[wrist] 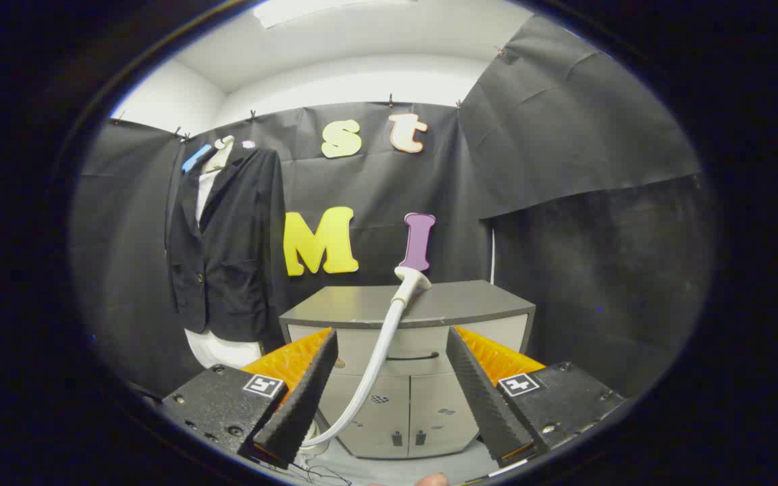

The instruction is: Iron the clothes twice with a garment steamer, once on the left side and once on the right side.

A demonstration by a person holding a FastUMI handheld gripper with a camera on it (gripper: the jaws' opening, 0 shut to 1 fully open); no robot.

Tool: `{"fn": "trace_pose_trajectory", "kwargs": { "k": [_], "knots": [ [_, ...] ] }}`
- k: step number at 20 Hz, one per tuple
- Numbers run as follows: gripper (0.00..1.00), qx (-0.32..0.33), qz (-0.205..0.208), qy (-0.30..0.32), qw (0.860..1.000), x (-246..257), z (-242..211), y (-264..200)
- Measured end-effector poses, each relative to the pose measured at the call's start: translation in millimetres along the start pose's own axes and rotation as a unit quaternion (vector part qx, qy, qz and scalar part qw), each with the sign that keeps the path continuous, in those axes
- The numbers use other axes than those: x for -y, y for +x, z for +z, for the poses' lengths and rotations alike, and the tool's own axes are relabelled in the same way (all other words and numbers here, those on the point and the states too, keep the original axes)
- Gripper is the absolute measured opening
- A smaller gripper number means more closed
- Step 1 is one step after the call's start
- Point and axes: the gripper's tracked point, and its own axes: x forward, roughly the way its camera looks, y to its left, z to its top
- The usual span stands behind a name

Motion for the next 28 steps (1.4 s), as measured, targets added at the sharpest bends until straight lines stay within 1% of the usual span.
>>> {"fn": "trace_pose_trajectory", "kwargs": {
  "k": [10, 17, 23, 28],
  "knots": [
    [1.00, -0.011, -0.008, 0.014, 1.000, -1, -5, -7],
    [1.00, -0.018, -0.006, 0.026, 0.999, -18, -7, -7],
    [1.00, -0.025, -0.019, 0.022, 0.999, -37, -5, 3],
    [1.00, -0.038, -0.029, 0.037, 0.998, -64, -6, 26]
  ]
}}
